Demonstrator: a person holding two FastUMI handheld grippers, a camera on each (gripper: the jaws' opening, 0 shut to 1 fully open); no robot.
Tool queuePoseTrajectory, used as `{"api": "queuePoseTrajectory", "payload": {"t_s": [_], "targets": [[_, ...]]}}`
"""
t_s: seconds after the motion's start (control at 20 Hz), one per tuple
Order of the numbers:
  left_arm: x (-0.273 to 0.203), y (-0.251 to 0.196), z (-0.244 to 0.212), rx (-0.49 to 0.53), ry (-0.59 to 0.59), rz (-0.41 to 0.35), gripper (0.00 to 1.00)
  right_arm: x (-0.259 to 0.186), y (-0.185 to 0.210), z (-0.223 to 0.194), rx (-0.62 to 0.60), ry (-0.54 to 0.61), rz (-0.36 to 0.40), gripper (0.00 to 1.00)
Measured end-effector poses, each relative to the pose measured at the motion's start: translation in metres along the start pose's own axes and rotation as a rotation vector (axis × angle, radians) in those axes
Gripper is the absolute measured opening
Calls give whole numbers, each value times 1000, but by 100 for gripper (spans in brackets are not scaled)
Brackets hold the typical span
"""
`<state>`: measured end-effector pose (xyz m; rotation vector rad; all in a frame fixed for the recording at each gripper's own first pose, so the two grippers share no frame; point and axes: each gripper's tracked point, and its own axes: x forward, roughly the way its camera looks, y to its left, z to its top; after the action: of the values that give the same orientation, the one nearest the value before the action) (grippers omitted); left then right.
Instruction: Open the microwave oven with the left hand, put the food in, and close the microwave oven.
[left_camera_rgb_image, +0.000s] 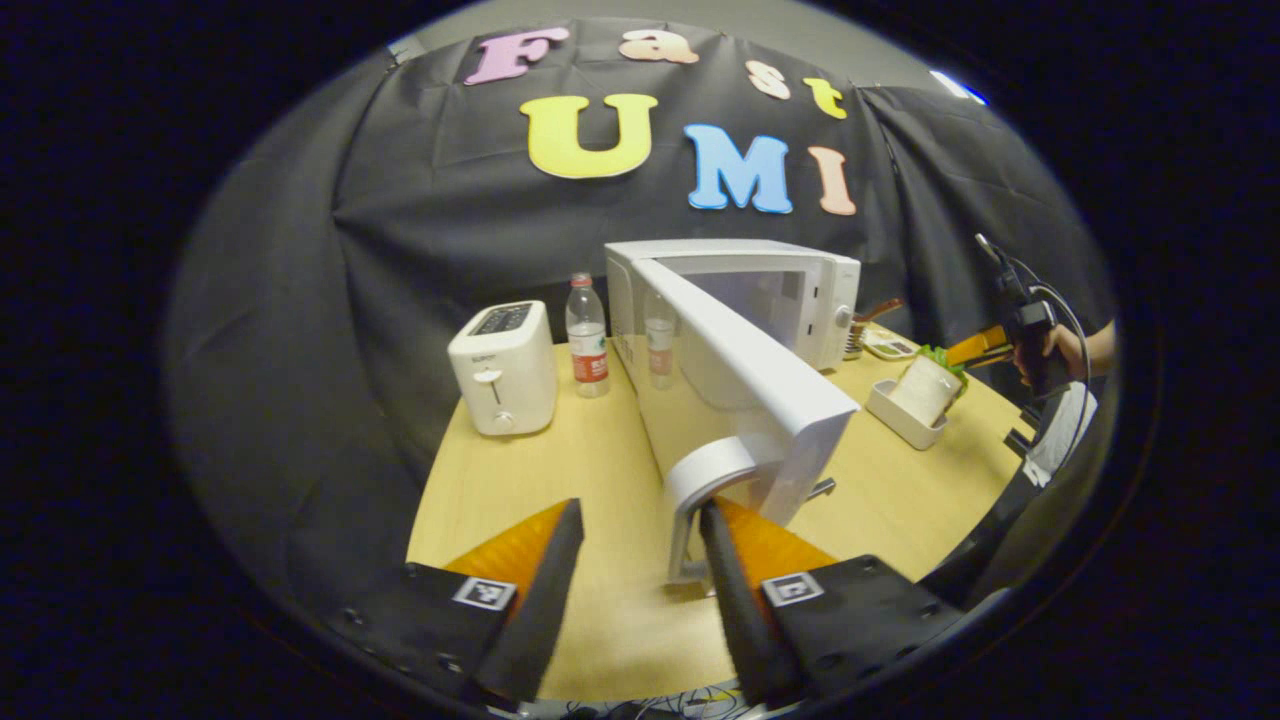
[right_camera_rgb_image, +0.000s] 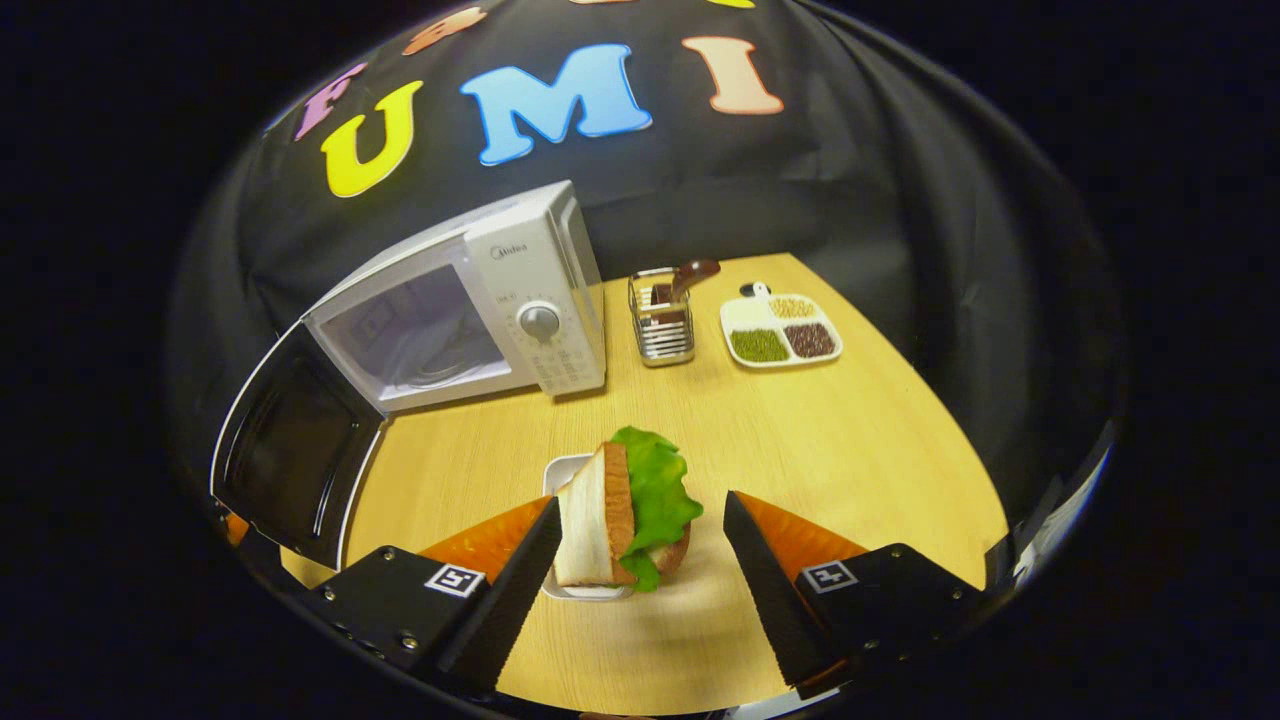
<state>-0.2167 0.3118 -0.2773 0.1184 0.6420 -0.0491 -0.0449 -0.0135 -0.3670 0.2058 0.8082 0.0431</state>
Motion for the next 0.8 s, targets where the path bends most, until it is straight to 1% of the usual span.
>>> {"api": "queuePoseTrajectory", "payload": {"t_s": [0.05, 0.1, 0.2, 0.3, 0.35, 0.4, 0.45, 0.5, 0.55, 0.6, 0.65, 0.7, 0.75, 0.8], "targets": [[-7, 3, 0, -33, -4, 14, 84, 7, -1, -6, 17, 21, 9, 99], [-22, 12, 5, -46, -29, 69, 100, 13, -3, -12, 33, 38, 14, 99], [-54, 16, 43, -86, -133, 156, 100, 18, -6, -20, 76, 70, 18, 99], [-87, 11, 102, -100, -272, 230, 94, 21, -7, -23, 128, 88, 30, 99], [-100, 2, 134, -103, -335, 241, 96, 23, -5, -26, 150, 99, 45, 100], [-109, -16, 163, -107, -395, 230, 97, 21, -2, -26, 167, 108, 63, 99], [-113, -35, 193, -102, -456, 205, 95, 22, 0, -29, 173, 119, 73, 83], [-113, -56, 215, -83, -499, 173, 95, 25, 2, -32, 179, 136, 86, 81], [-111, -74, 235, -60, -528, 133, 95, 27, 5, -37, 187, 169, 96, 81], [-106, -93, 251, -43, -554, 90, 96, 25, 10, -37, 197, 179, 121, 81], [-101, -111, 265, -31, -570, 54, 95, 22, 15, -31, 213, 163, 143, 67], [-94, -126, 273, -22, -580, 19, 96, 27, 20, -29, 220, 143, 154, 52], [-88, -138, 280, -19, -583, -12, 97, 26, 21, -28, 209, 145, 163, 32], [-82, -146, 284, -14, -587, -34, 97, 22, 21, -29, 180, 139, 163, 31]]}}
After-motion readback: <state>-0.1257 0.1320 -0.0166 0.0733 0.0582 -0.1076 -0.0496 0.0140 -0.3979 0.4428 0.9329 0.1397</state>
